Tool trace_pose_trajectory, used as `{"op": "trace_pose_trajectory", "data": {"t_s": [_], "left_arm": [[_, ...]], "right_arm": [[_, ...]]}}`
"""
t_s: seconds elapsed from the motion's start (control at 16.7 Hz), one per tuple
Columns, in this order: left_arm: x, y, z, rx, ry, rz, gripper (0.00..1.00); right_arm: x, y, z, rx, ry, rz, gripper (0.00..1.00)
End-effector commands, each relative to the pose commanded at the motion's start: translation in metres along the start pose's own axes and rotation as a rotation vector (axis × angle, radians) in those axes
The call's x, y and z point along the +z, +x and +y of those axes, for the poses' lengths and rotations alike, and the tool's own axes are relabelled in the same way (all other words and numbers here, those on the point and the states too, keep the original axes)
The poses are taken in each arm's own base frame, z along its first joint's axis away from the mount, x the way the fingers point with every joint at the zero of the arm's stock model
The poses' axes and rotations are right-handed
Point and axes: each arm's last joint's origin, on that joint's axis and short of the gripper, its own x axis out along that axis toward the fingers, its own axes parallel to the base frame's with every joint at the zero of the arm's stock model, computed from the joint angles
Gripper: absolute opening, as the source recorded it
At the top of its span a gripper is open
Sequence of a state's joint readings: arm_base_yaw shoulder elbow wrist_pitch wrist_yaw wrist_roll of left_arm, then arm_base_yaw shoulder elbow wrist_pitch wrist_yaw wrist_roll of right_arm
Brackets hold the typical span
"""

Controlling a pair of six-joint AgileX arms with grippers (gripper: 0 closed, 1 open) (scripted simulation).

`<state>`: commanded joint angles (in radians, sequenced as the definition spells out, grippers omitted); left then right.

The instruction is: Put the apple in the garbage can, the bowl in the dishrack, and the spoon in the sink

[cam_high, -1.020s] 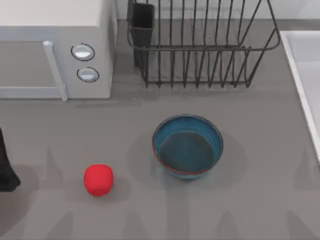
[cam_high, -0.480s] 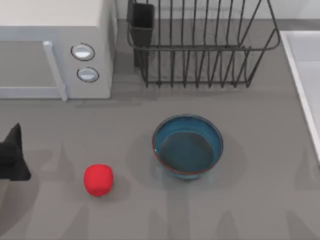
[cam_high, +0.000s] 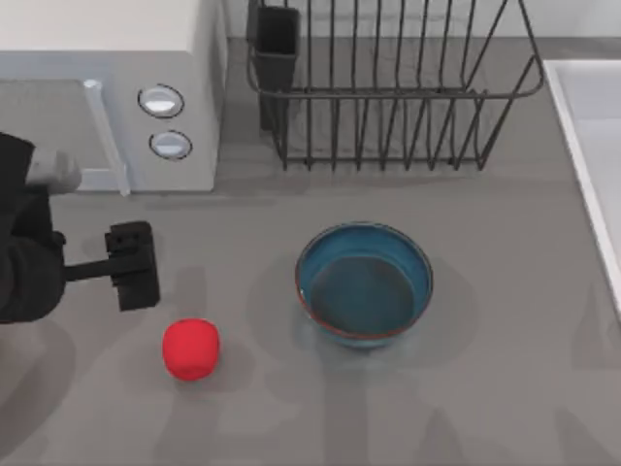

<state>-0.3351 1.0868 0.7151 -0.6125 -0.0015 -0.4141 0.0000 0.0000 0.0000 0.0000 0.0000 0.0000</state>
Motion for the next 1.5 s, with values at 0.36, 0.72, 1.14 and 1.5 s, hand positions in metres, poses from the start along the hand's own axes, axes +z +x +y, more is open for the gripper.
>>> {"op": "trace_pose_trajectory", "data": {"t_s": [0.36,0.72,1.14,1.5], "left_arm": [[0.025,0.059,-0.054,0.157,-0.045,0.400,1.00],[0.027,0.089,-0.082,0.242,-0.057,0.532,1.00],[0.022,0.099,-0.079,0.243,-0.057,0.534,1.00],[-0.005,0.144,-0.068,0.239,-0.058,0.529,1.00]], "right_arm": [[0.000,0.000,0.000,0.000,0.000,0.000,1.00],[0.000,0.000,0.000,0.000,0.000,0.000,1.00],[0.000,0.000,0.000,0.000,0.000,0.000,1.00],[0.000,0.000,0.000,0.000,0.000,0.000,1.00]]}}
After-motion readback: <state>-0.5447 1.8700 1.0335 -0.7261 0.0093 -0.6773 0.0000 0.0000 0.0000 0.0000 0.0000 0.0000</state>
